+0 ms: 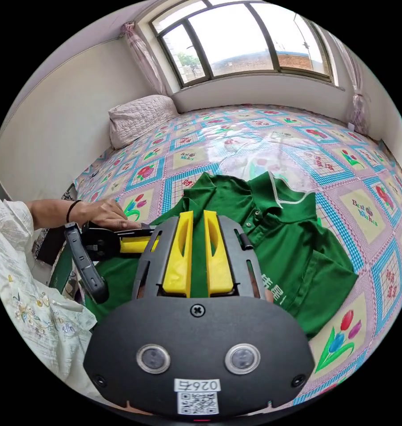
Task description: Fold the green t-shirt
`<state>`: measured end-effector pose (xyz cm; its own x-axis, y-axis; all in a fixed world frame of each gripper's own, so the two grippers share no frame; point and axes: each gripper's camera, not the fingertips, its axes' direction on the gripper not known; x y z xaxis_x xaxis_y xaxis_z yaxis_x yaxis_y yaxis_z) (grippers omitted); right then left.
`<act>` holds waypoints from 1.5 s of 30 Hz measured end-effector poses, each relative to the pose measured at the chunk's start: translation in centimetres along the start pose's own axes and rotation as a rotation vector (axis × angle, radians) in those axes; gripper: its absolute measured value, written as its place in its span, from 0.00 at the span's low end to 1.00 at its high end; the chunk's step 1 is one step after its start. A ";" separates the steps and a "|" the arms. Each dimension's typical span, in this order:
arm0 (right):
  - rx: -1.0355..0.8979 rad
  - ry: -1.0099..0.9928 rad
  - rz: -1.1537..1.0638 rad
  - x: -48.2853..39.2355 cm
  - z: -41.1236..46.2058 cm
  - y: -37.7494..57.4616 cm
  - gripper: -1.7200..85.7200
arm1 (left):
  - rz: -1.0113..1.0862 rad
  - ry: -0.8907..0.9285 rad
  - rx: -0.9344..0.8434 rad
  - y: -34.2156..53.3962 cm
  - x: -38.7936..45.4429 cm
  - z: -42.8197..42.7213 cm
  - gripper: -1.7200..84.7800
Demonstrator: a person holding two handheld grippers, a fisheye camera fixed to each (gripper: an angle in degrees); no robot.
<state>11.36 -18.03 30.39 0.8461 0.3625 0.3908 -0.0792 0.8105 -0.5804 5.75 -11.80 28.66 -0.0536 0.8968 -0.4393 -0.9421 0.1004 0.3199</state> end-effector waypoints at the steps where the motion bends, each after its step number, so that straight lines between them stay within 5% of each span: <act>1: -0.029 -0.027 -0.029 -0.2 1.5 -1.6 0.05 | -0.051 0.065 0.039 0.9 -0.4 -0.2 0.13; 6: -0.133 -0.056 -0.113 -1.4 7.0 -6.0 0.07 | -0.362 0.336 0.176 7.4 -2.4 0.5 0.11; 10: -0.193 -0.054 -0.184 -3.0 10.5 -8.1 0.09 | -0.807 0.572 0.281 16.6 -5.0 3.7 0.08; 14: -0.238 -0.026 -0.255 -5.0 13.2 -9.8 0.09 | -1.114 0.626 0.329 23.2 -6.2 7.0 0.02; 25: -0.309 0.315 -0.298 -7.0 17.8 -9.5 0.01 | -1.079 0.723 0.215 23.1 -6.1 14.3 0.01; 34: -0.133 0.160 0.181 1.3 11.4 -4.0 0.01 | -1.117 0.799 0.227 26.3 -5.7 16.3 0.01; 45: -0.048 0.130 0.357 3.1 7.4 2.9 0.01 | -1.173 0.856 0.288 29.2 -5.4 15.5 0.01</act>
<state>9.84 -11.12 35.21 0.8296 0.5545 0.0656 -0.3594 0.6201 -0.6974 -16.29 -7.04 53.42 0.4033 -0.2652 -0.8758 -0.4932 0.7432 -0.4521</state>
